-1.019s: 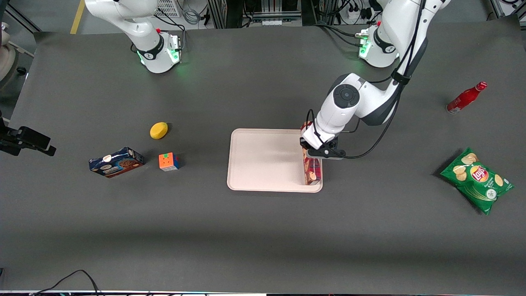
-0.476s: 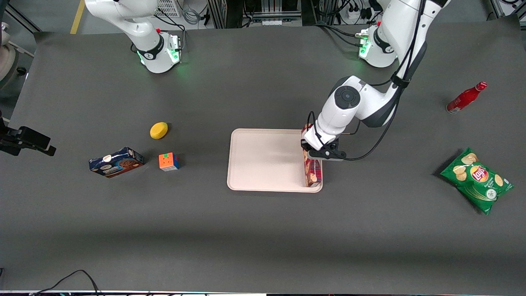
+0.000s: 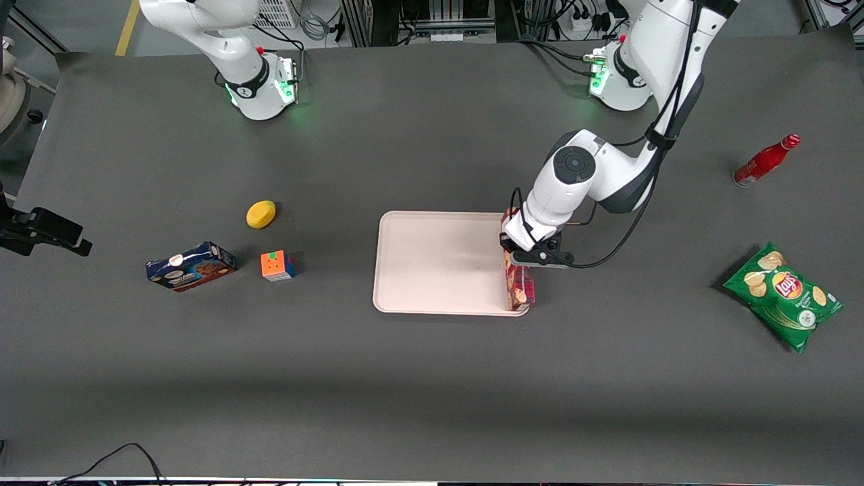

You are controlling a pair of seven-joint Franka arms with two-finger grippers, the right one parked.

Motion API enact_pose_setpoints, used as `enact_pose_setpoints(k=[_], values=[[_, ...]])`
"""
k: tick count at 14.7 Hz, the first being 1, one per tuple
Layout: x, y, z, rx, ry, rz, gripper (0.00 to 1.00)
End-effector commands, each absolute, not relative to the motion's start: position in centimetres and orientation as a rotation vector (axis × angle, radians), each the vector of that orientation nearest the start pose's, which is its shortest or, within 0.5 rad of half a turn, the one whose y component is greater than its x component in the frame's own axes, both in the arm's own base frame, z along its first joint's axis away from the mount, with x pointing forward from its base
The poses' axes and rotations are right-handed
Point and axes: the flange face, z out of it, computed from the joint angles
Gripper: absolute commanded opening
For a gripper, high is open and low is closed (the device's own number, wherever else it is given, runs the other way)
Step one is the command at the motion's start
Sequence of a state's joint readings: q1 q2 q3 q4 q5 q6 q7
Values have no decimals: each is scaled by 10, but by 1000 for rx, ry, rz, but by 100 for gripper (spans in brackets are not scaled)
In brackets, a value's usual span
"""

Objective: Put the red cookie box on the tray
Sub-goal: 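Lower the box onto the tray edge beside the left gripper, then open the left gripper and release the box on the tray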

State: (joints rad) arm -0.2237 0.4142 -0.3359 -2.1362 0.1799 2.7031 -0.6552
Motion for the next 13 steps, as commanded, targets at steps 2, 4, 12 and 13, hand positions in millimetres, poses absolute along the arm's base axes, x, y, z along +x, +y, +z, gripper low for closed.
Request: enact_pose_setpoints(k=[2,4,12,13], values=[[500,-318,243,-3271,31,-249,100],[503,-317,249,-3271,43,-265,100],[607,-242,405,-3175,41,-95,100],[618,-223,428,-3192,25,-54,100]])
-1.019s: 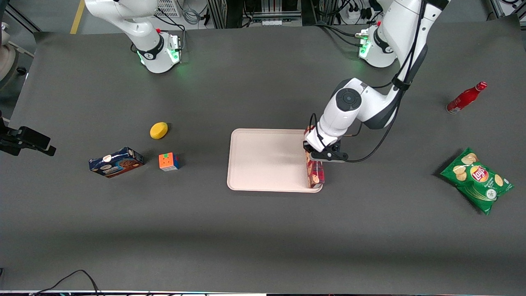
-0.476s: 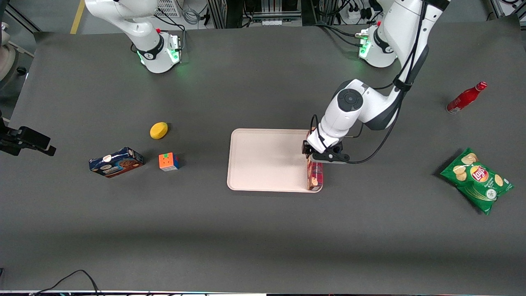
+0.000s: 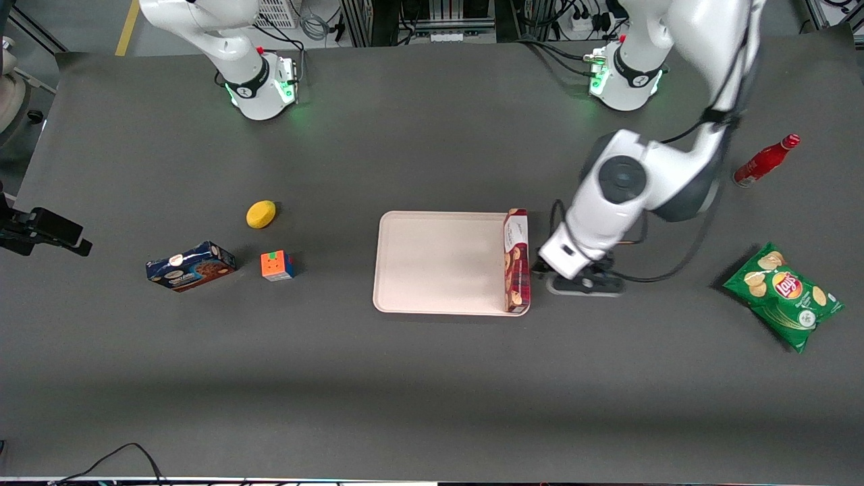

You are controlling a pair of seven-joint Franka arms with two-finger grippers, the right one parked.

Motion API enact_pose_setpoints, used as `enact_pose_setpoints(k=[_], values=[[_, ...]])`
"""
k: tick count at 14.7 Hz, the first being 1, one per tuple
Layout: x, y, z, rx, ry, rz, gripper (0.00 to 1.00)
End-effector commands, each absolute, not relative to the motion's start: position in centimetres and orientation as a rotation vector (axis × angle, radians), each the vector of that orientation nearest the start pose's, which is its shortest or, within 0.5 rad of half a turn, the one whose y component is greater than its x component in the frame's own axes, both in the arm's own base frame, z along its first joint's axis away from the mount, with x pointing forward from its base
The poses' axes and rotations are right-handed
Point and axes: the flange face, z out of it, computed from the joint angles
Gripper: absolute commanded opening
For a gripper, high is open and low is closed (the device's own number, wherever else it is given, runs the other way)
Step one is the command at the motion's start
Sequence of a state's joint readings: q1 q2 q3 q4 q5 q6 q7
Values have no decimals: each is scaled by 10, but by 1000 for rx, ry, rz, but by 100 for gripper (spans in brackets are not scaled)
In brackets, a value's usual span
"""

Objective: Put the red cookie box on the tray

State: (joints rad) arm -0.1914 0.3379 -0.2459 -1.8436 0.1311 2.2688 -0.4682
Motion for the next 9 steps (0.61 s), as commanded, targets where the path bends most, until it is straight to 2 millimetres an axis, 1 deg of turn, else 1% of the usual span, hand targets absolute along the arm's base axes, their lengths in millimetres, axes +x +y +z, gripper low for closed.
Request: enact_pose_setpoints(k=[1,2,3,4,5,6,7,9], values=[[627,-201,451,-3196,64,-49,100],[630,-178,474,-3187,90,-69,100],[628,-154,494,-3176,74,-85,100],[623,-129,517,-3171,18,-106,100],[615,-109,537,-3168,-28,-95,100],[604,-94,555,-3162,-52,-79,100],[592,-82,571,-3154,-37,-59,100],[574,-62,595,-3143,17,-27,100]])
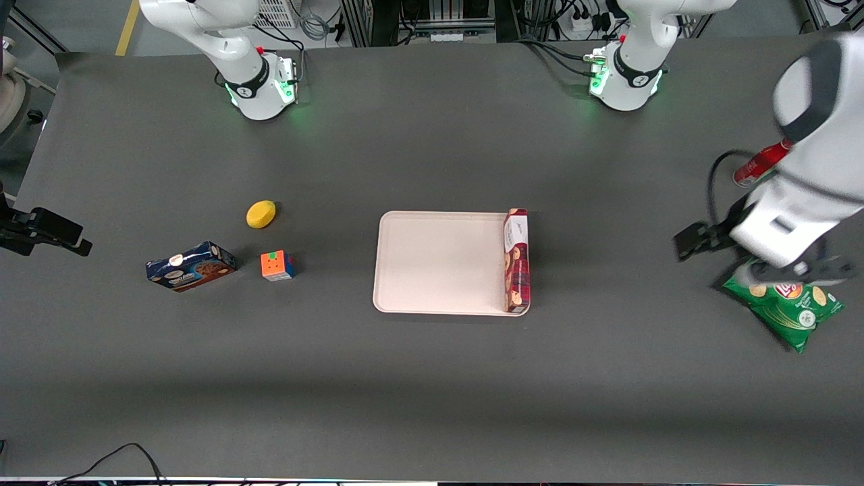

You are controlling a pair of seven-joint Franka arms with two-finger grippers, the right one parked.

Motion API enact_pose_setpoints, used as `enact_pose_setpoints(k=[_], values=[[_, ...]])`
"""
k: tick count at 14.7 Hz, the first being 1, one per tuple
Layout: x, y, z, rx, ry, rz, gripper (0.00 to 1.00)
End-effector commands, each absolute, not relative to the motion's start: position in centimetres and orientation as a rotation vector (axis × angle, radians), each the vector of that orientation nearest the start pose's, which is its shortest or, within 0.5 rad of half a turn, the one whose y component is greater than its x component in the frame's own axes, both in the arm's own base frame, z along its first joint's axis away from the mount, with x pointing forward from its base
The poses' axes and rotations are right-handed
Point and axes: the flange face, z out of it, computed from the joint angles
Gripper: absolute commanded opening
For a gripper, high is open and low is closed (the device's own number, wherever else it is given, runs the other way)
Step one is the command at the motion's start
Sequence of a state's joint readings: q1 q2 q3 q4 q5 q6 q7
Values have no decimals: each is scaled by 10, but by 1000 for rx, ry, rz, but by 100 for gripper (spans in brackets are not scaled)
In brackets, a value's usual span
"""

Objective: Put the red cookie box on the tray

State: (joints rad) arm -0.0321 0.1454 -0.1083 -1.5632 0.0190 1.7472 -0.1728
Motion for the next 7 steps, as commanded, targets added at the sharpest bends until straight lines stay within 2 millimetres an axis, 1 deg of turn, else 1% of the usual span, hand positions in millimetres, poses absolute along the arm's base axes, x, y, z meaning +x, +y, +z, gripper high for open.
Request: enact_pose_setpoints(k=[1,3,5,7], values=[[568,-53,602,-3141,-2,-20,100],[558,-51,610,-3137,-7,4,100],[554,-50,615,-3135,-7,6,100],[551,-49,616,-3130,-7,22,100]])
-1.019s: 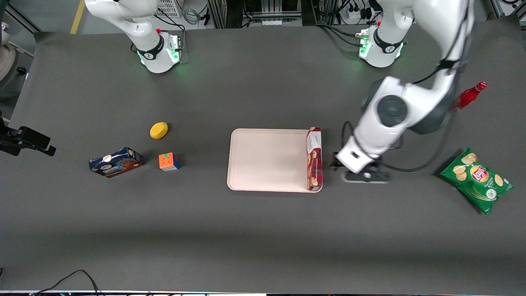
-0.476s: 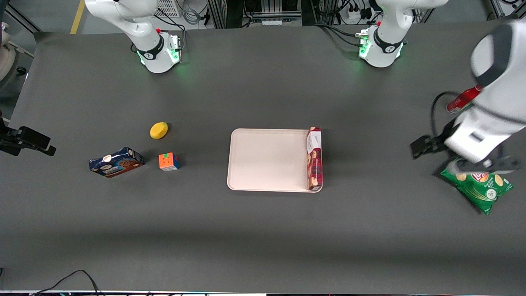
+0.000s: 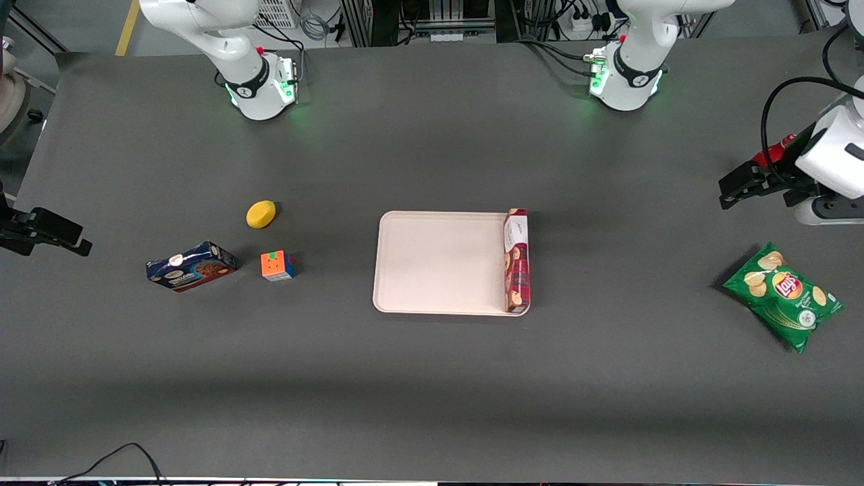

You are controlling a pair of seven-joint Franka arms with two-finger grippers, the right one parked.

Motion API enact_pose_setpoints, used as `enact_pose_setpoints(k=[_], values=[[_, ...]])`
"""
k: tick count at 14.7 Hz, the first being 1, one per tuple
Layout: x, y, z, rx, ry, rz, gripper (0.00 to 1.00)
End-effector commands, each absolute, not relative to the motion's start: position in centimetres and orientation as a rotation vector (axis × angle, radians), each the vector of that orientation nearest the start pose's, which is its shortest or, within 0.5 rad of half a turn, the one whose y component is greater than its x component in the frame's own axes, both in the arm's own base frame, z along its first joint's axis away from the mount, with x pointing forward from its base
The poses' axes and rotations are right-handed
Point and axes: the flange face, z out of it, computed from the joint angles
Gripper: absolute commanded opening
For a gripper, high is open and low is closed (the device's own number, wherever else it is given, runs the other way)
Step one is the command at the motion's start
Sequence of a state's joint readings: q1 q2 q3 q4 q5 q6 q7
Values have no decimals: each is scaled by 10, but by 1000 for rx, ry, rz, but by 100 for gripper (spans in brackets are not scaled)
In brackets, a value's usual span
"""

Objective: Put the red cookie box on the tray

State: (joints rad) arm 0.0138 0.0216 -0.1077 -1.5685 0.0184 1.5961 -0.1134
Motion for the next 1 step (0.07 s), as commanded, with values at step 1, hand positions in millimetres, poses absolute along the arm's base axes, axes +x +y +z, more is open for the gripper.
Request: enact_pose_setpoints(k=[1], values=[[550,-49,616,-3130,-7,27,100]])
